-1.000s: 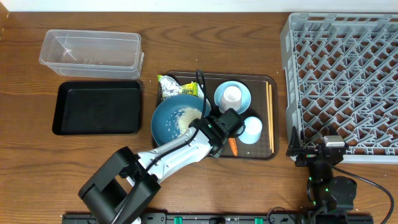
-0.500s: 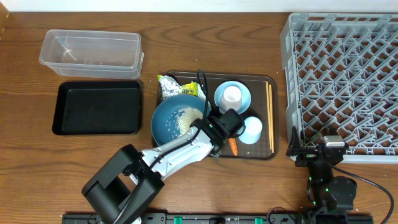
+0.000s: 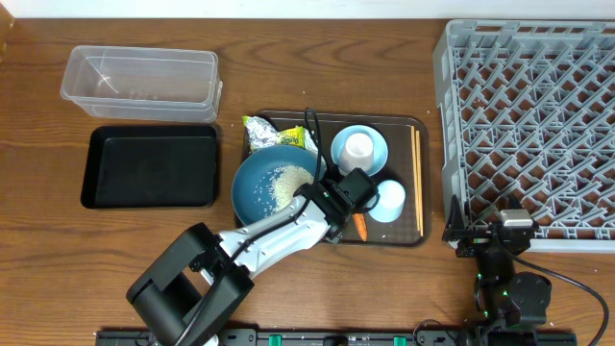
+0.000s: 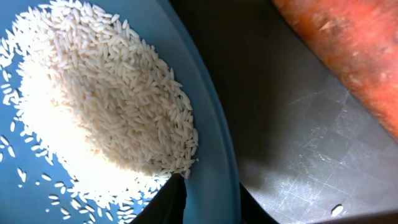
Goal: Sort waste into correct bins and load items into the dishwasher rack
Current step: 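Lower the left gripper and grasp the blue bowl's rim, then lift the blue bowl with the left gripper over the black tray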
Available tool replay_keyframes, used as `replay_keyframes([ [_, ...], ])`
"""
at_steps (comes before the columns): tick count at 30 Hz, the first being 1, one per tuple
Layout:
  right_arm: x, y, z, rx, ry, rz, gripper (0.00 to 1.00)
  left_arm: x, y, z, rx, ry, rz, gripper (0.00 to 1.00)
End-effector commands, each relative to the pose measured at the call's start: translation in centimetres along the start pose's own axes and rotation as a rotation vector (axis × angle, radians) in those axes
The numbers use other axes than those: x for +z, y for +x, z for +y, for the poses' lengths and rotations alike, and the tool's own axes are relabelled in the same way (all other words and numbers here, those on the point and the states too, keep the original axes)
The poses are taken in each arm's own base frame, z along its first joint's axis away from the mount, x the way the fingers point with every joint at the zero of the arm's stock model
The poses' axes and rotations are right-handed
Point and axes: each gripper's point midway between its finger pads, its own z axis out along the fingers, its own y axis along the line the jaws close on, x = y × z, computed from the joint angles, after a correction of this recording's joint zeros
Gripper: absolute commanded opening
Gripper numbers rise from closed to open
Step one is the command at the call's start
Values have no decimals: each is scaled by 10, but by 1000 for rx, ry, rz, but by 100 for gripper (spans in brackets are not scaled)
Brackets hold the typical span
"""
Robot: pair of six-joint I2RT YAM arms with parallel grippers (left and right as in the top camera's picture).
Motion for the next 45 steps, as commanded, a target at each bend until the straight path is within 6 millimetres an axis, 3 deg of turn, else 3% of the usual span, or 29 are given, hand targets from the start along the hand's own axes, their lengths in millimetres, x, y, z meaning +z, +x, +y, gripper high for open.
replay_keyframes([
  [1,0,2,5,-16,-16,5,99,-8,-8,1,-2,-2,-29,19],
  [8,0,2,5,-16,-17,5,99,-10,-6,2,0,-4,-23,7],
  [15,0,2,5,-16,-16,5,99,-18,-5,5,-1,-4,-24,6],
  [19,0,2,5,-16,-17,5,99,-37,-15,7,-18,19,-83,6],
  [26,0,2,5,-16,-17,5,99,-90,-35,18,-74,79,-241,5],
  [30,0,2,5,-16,-16,5,99,-118,-45,40,-144,95,-329,6],
  [34,0,2,5,-16,-17,5,99,-132,-50,73,-202,76,-376,6],
  [45,0,2,5,-16,-17,5,99,-121,-53,155,-351,-17,-371,6],
])
